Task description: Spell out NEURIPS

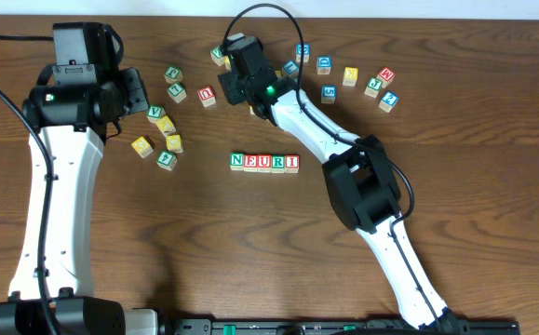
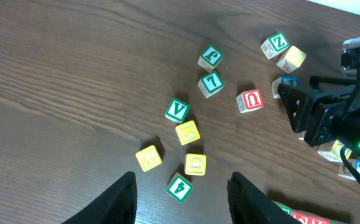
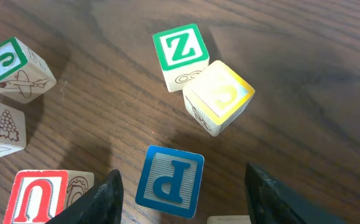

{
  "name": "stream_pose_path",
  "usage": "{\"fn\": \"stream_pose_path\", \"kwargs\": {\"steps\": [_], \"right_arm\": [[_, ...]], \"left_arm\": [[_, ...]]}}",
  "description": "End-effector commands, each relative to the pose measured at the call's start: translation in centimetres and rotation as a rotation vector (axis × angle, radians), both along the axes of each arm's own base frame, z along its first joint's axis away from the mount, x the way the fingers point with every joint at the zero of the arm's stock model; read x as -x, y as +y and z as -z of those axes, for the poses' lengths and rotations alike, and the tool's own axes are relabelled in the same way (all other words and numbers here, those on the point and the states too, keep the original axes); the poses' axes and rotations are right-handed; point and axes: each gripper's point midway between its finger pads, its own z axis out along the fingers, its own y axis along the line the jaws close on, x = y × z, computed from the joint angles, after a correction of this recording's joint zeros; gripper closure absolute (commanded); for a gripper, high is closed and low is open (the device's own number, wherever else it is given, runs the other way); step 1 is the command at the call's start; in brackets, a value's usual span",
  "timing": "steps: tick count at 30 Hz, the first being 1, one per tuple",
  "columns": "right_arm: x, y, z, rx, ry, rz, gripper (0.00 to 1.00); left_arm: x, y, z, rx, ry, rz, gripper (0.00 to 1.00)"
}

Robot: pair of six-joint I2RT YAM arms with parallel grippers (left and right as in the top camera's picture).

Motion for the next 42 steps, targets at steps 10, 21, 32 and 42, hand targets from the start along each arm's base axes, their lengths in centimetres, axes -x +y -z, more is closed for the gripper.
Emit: {"fn": "stream_pose_path", "kwargs": {"steps": [10,21,32,42], "right_arm": [[0.1,1.2,0.5,0.001,-0.028,0.032,0.37],[-0.9,1.9,1.8,-0.039,-0.067,0.041,0.41],[-1.6,1.6,2.8,-0.06,-0.082,0.088,0.51],[-1.7,1.3,2.9,-0.053,-0.083,0.101,0.67]], "left_arm": [[-0.3,0.3,-0.5,-0.002,-0.013,-0.012,0.53],[-0.3,0.3,-0.5,-0.002,-0.013,-0.012,0.53],[-0.3,0.3,-0.5,-0.002,-0.013,-0.012,0.53],[-0.3,0.3,-0.5,-0.003,-0.013,-0.012,0.53]]}}
